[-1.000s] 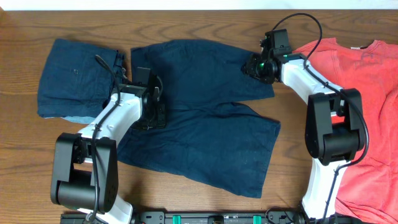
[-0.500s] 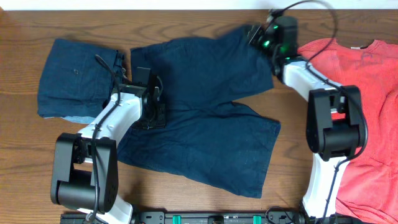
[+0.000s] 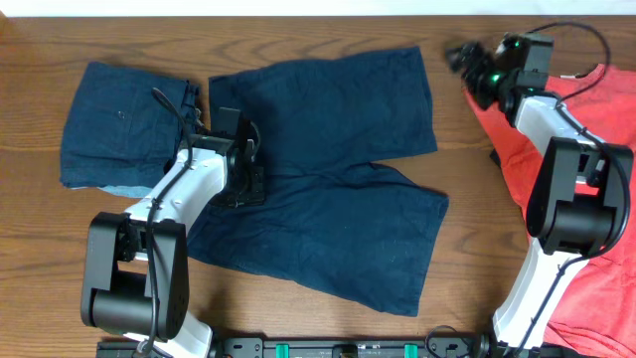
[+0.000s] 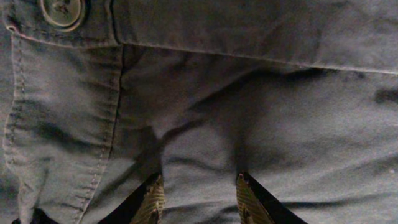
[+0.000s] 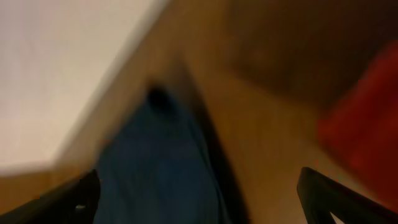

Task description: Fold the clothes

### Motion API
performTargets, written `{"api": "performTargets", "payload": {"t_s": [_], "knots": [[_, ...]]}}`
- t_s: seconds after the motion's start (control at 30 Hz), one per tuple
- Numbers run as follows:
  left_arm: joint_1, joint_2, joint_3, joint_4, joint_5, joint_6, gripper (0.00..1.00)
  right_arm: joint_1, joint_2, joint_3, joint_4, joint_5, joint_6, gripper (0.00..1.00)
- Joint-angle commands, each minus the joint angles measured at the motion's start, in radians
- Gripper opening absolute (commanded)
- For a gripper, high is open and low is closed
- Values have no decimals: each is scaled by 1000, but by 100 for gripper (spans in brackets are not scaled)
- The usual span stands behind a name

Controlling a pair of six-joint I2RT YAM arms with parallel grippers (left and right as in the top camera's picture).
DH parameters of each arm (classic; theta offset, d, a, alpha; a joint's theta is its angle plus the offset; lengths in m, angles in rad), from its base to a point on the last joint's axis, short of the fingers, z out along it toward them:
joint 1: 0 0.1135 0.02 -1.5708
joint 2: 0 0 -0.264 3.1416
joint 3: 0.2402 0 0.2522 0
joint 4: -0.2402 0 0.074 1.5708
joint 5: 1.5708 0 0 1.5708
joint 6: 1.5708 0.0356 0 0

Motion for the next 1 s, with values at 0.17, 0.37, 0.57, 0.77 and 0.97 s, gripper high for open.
{"api": "performTargets", "payload": {"t_s": [0.17,0.37,0.57,0.77,0.97], "knots": [[0,-29,175,-179,-1,10,40,70,4,0,-465,82,-283,98],[6,-119,262,-239,-5,10,49,95,4,0,-603,142,-396,31],[61,-182,263,-246,-35,10,51,100,4,-1,-583,240,-397,1],[106,-179,248,-277,-34,10,56,9,-22,8,-393,153,-439,34],[106,-179,233,-301,-35,10,61,-63,-127,15,-486,-43,-483,54]]}}
